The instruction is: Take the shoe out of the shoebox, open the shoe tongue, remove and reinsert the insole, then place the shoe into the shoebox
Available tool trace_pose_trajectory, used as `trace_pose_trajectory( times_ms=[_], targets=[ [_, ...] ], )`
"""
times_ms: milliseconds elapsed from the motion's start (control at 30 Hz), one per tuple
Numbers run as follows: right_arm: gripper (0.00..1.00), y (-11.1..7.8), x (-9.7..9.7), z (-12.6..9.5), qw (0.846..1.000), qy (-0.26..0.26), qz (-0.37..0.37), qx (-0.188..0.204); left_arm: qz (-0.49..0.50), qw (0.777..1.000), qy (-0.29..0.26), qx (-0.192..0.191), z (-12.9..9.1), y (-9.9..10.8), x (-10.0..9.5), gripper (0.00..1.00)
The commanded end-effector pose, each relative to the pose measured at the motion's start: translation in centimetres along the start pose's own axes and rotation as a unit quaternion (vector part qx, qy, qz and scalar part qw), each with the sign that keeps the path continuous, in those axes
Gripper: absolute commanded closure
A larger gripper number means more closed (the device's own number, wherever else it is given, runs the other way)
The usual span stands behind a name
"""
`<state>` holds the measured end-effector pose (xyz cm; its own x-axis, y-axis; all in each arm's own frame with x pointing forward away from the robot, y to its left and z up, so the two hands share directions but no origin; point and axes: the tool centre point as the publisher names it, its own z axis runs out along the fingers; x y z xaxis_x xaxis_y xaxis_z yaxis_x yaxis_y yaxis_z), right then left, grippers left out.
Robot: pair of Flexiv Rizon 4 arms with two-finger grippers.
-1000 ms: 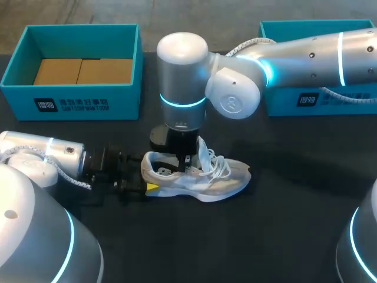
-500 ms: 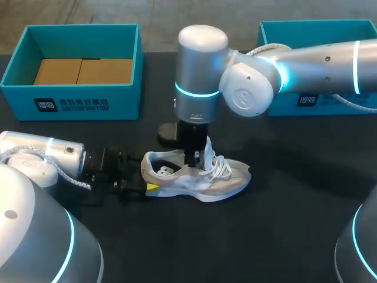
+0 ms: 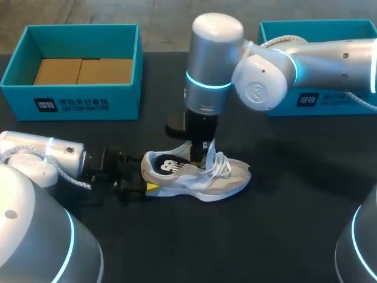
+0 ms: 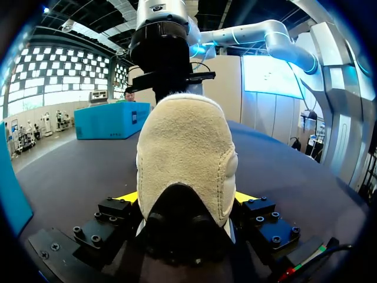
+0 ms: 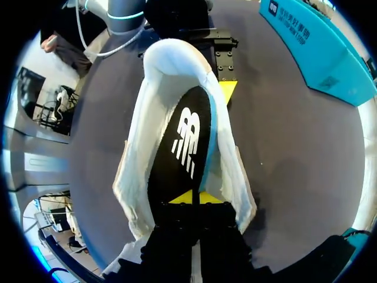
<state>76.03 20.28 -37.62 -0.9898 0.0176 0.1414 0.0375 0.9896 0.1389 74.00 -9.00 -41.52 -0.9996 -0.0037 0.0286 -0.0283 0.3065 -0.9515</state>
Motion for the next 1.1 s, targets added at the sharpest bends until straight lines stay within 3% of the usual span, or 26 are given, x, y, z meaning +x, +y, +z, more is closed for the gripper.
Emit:
trace_pose_trajectory(
  times_ms=[33,333,800,1100],
  targets=[
    [1.0,-1.3,0.2,-1.0,1.0,-0.008,-0.002,-0.005,0.0,1.0,-0.001,0.0,0.0,0.3,0.2,1.0],
    [1.0,-1.3,0.0,-2.3,0.999,-0.024,-0.017,-0.032,0.0,1.0,-0.001,0.0,0.0,0.3,0.2,1.0],
    [1.0,2.4,-0.7,-3.9,0.989,-0.04,-0.093,-0.105,0.0,1.0,-0.001,0.0,0.0,0.3,0.2,1.0],
    [1.0,5.2,-0.7,-5.7,0.983,-0.03,-0.141,-0.113,0.0,1.0,-0.001,0.0,0.0,0.3,0.2,1.0]
  ],
)
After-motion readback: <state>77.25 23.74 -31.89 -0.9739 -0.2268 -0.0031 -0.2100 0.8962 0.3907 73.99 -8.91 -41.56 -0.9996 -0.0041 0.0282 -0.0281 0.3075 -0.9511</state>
